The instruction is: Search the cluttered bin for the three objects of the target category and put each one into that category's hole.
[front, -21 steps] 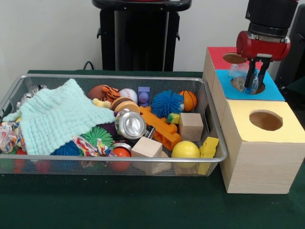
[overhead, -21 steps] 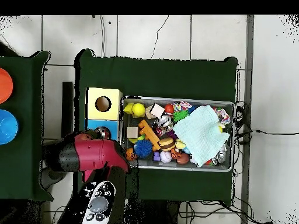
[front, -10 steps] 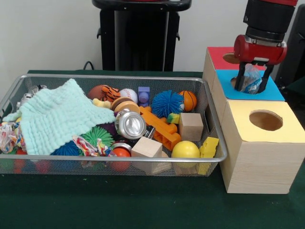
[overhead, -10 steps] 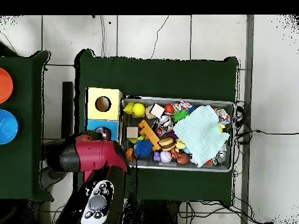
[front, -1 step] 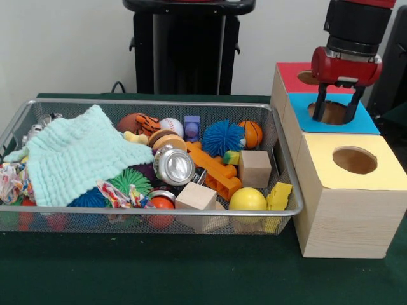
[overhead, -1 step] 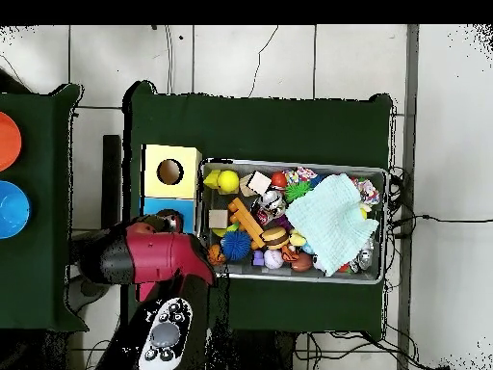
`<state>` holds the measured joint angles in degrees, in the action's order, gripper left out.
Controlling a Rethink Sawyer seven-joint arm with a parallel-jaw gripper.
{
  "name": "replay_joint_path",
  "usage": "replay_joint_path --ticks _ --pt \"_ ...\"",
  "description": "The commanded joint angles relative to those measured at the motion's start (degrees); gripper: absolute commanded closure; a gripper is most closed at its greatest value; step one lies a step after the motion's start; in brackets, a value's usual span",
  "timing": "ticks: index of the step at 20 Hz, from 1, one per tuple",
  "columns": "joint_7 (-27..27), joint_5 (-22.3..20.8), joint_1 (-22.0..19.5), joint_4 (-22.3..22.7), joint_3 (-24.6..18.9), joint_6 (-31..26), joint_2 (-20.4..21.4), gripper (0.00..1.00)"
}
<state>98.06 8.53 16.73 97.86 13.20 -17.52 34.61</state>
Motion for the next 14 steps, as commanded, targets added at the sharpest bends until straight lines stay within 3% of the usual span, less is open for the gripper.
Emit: replay_joint_path --ticks 1,14 --pt "11.5 2.0 -4.0 5.2 -5.4 1.6 0.3 0.00" --pt "6.7 0.1 -5.2 7.6 -1.6 -15.9 14.0 0.00"
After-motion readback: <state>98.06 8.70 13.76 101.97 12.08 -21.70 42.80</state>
